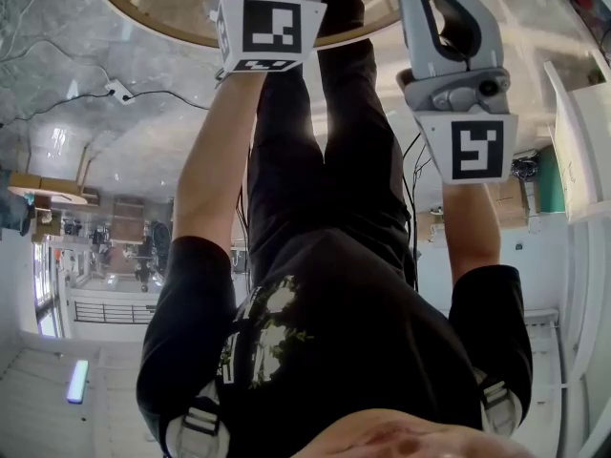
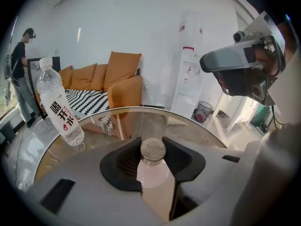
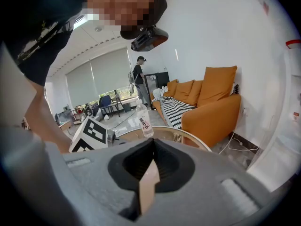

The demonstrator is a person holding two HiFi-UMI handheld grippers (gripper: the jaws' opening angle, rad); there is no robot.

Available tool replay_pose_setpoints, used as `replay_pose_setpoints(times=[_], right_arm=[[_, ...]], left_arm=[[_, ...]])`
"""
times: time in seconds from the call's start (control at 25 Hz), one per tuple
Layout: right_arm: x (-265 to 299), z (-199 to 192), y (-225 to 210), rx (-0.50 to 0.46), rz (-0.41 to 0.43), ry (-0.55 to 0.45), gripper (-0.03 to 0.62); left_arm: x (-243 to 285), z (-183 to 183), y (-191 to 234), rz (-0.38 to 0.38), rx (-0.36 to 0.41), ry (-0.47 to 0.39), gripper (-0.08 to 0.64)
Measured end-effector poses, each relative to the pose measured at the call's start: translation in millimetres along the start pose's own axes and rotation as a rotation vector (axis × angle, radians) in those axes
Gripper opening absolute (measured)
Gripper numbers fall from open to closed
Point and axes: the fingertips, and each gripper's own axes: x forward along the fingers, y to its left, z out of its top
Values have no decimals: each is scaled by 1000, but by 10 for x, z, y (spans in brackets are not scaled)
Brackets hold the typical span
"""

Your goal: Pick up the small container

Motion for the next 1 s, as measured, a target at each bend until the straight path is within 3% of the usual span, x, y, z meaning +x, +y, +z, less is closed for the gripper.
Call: replay_pose_setpoints(times=[0.4,0.72,1.0], right_arm=[[-146,18,-26,1,-6,3,-5],[-254,214,109,-7,-28,-31,-5],[-522,599,203,-32,-49,-63,-5]], left_arm=[[-59,122,-40,-23,51,12,147],[-428,147,-149,-25,47,32,147],[-891,522,-312,-43,68,11,147]])
